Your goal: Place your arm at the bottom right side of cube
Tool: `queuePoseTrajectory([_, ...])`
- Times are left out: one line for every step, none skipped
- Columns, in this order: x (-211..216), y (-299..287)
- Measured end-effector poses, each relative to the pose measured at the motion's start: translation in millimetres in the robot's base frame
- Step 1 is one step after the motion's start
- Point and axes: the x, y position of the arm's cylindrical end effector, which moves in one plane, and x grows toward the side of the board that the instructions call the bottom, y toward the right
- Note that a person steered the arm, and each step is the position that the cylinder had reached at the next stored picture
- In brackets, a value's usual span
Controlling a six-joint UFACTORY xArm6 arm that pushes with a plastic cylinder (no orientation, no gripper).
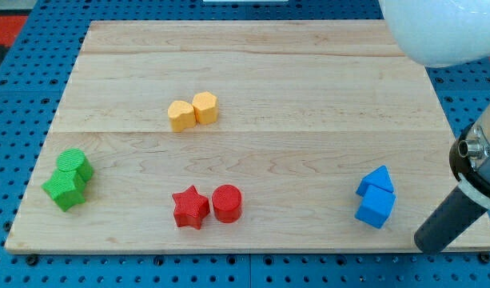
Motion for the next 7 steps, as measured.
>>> queuePoseTrajectory([0.0, 0.0])
queuePoseTrajectory([-0.1, 0.0])
queuePoseTrajectory([-1.2, 0.0])
queuePoseTrajectory([-2.4, -2.6])
queuePoseTrajectory([-1.3, -8.4])
queuePoseTrajectory([-1.0, -8.4])
queuePoseTrajectory([-0.9, -8.4])
